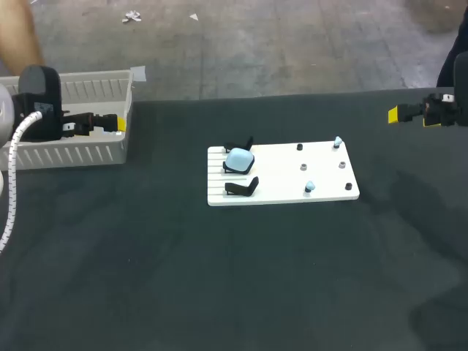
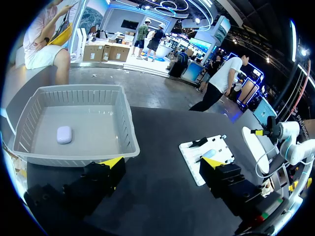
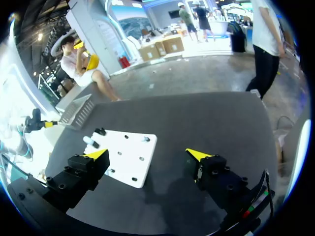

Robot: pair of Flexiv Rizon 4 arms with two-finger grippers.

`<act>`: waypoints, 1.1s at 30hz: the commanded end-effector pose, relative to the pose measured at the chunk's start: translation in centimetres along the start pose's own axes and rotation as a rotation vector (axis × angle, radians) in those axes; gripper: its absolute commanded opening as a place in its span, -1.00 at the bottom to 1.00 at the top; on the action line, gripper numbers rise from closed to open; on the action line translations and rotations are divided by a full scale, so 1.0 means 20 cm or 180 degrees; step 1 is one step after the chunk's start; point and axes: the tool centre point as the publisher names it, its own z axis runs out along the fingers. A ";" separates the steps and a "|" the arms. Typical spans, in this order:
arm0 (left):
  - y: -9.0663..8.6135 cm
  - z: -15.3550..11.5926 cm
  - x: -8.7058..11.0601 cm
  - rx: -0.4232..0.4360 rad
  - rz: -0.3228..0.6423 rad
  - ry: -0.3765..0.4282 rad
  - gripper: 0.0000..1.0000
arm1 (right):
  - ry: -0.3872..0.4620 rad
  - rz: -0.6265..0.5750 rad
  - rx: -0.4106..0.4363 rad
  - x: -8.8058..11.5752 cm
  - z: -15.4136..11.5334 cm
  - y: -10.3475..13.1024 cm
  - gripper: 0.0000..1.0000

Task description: Pick up each earbud case from the left stands, insert the matching earbuds, close the lid, and place the case in the box.

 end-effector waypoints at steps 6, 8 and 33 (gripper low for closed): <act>-0.01 0.00 -0.01 -0.0025 -0.0005 0.0026 1.00 | 0.0000 -0.0003 -0.0008 0.00 0.00 0.00 1.00; -0.01 0.00 -0.01 -0.0025 -0.0005 0.0026 1.00 | 0.0000 -0.0003 -0.0008 0.00 0.00 0.00 1.00; -0.10 0.08 -0.05 0.1891 0.2268 -0.0901 1.00 | 0.0000 -0.0003 -0.0008 0.00 0.00 0.00 1.00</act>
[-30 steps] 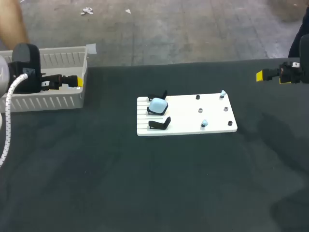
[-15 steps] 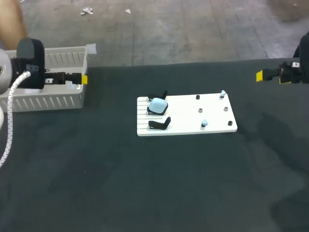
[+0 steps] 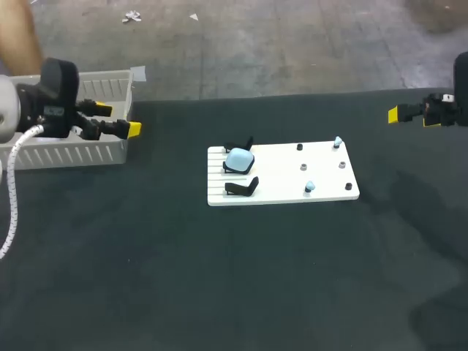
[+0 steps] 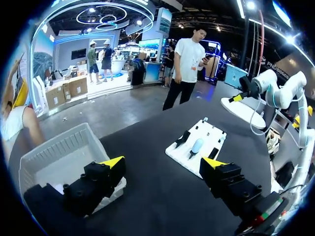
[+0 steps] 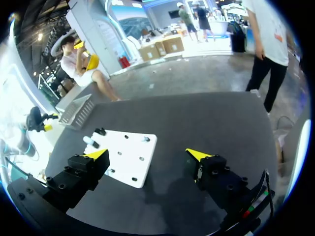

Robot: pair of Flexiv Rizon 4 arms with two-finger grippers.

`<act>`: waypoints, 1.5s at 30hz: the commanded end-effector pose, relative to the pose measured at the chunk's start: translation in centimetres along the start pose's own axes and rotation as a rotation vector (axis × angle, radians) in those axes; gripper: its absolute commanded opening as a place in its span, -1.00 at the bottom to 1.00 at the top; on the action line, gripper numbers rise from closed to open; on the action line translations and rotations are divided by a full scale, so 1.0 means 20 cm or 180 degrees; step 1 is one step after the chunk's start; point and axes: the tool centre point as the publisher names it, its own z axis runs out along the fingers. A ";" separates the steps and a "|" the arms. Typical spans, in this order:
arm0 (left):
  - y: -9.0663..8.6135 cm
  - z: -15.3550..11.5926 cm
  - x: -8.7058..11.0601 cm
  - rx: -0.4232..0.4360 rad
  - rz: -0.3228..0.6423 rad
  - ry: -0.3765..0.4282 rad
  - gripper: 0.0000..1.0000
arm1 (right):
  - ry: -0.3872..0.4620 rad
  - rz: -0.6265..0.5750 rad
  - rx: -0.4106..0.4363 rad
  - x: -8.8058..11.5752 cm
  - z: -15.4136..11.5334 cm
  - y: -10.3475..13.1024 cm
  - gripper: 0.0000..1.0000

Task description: Pick up each earbud case from the left stands, insert the matching earbuds, close the lid, and place the case in the box.

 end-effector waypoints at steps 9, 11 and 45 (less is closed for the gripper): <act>0.03 -0.01 0.02 0.1089 0.0738 -0.0953 1.00 | 0.0000 -0.0003 -0.0008 0.00 0.00 0.00 1.00; 0.03 -0.01 0.02 0.1089 0.0738 -0.0953 1.00 | 0.0000 -0.0003 -0.0008 0.00 0.00 0.00 1.00; -0.30 0.61 0.09 0.1523 0.1050 -0.0593 1.00 | 0.0000 -0.0003 -0.0008 0.00 0.00 0.00 1.00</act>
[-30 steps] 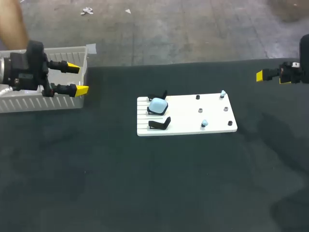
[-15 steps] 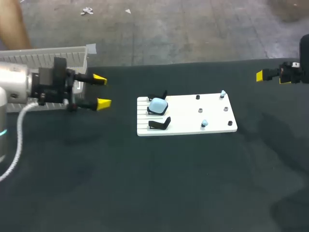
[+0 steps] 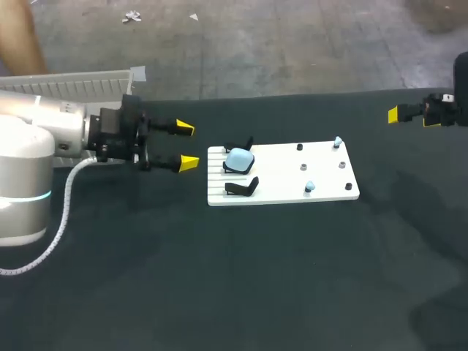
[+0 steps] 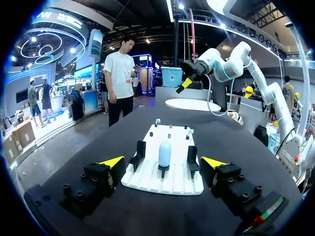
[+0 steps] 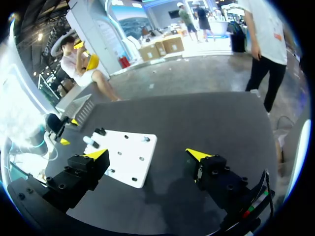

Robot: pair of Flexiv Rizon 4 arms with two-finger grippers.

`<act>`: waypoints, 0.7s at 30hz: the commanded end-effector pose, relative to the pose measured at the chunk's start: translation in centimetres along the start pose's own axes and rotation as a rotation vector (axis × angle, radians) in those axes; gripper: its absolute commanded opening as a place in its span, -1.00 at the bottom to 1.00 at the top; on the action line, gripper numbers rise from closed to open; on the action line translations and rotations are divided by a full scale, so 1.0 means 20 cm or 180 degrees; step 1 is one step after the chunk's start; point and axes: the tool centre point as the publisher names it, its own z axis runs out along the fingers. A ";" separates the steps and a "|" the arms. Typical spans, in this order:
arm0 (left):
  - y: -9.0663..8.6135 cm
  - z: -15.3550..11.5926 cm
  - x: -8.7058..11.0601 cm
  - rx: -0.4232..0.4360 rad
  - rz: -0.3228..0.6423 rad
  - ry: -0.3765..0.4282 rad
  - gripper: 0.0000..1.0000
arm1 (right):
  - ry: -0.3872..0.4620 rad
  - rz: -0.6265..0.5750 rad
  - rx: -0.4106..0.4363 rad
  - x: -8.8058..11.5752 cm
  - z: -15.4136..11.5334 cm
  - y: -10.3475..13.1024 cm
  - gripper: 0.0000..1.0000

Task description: Pick up each earbud case from the left stands, insert the matching earbuds, close the lid, and place the case in the box.

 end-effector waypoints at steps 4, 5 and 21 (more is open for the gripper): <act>0.01 0.00 0.00 0.0011 0.0003 -0.0005 1.00 | 0.0000 -0.0003 -0.0008 0.00 0.00 0.00 1.00; 0.01 0.00 0.00 0.0011 0.0003 -0.0005 1.00 | 0.0000 -0.0003 -0.0008 0.00 0.00 0.00 1.00; 0.01 0.20 0.04 0.0125 0.0197 0.0282 1.00 | 0.0000 -0.0003 -0.0008 0.00 0.00 0.00 1.00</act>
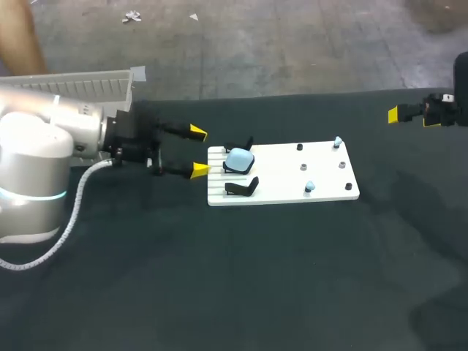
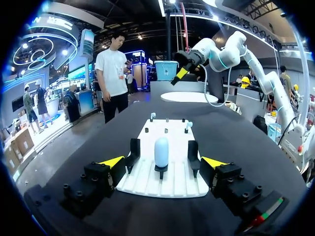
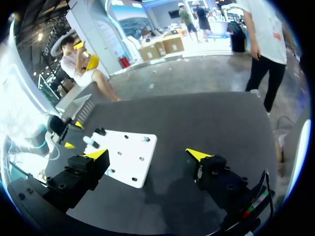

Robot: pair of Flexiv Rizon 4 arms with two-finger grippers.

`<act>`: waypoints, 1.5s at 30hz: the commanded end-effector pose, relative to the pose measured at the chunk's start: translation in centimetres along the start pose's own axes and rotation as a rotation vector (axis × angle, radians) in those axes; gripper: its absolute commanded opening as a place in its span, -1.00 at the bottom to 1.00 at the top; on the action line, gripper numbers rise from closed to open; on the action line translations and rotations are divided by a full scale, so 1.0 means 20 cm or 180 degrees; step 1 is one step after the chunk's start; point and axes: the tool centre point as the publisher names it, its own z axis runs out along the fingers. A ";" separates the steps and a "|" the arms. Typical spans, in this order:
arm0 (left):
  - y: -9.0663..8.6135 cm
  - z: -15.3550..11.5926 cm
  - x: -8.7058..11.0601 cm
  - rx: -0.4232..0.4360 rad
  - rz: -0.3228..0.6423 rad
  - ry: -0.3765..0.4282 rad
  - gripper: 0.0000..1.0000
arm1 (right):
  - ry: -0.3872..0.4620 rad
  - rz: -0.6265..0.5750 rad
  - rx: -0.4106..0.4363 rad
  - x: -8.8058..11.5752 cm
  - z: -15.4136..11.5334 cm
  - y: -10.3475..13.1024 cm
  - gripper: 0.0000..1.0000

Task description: Pick up each earbud case from the left stands, insert the matching earbuds, close the lid, and place the case in the box.

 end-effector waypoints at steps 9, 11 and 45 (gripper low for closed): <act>0.04 0.14 0.01 0.0097 0.0015 0.0232 1.00 | 0.0000 -0.0004 -0.0009 0.00 0.00 0.00 1.00; 0.03 0.14 0.01 0.0101 0.0038 0.0265 1.00 | 0.0000 -0.0004 -0.0009 0.00 0.00 0.00 1.00; 0.00 0.27 0.04 0.0070 0.0003 0.0270 0.33 | 0.0000 -0.0004 -0.0009 0.00 0.00 0.00 1.00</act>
